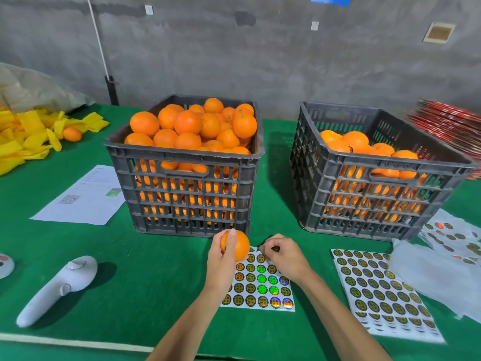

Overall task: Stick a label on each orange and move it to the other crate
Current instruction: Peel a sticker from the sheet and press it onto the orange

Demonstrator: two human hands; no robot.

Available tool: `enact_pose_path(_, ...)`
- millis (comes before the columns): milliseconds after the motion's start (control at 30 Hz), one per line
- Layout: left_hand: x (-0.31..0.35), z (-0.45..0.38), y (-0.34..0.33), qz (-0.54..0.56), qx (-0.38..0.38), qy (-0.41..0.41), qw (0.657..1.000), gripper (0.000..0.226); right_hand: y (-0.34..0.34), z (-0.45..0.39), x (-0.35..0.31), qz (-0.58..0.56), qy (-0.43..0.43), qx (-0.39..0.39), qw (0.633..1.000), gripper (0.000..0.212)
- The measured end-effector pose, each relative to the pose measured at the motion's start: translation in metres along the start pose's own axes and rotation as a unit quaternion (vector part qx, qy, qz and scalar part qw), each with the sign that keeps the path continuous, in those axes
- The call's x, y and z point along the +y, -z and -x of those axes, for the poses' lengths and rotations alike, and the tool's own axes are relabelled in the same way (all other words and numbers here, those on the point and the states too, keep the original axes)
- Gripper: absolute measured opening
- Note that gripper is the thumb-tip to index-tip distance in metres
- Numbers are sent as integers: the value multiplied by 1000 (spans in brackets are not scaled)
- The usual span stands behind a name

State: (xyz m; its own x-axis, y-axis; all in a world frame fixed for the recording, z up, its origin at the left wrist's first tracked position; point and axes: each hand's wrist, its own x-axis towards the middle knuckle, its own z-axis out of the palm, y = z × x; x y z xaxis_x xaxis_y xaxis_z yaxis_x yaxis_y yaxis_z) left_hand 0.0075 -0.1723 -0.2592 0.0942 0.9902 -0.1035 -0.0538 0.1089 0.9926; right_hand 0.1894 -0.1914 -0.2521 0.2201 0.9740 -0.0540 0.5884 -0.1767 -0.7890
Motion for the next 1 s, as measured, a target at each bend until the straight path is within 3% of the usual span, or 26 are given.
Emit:
enact_pose_path(200, 3, 3, 0, -22, -4, -10, 1000, 44, 0, 0, -7, -22, -8, 59, 998, 21)
enact_pose_path(300, 5, 3, -1, -36, -15, -16, 999, 44, 3, 4, -16, 22, 47, 115, 992, 20)
enact_pose_path(400, 4, 2, -3, -38, -13, -6, 999, 40, 8, 7, -15, 124, 87, 72, 986, 25)
enact_pose_path(500, 1, 0, -3, -27, -13, 8, 1000, 41, 10, 8, -6, 188, 75, 12, 979, 51)
enact_pose_path(700, 1, 2, -2, -36, -14, 5, 999, 48, 7, 2, 6, 250, 126, 32, 959, 35)
enact_pose_path(867, 1, 0, -2, -30, -12, 10, 999, 45, 8, -2, 8, 283, 161, 12, 945, 56)
enact_pose_path(1000, 1, 0, -2, -36, -9, 10, 999, 43, 10, -5, 11, 296, 180, -6, 938, 58)
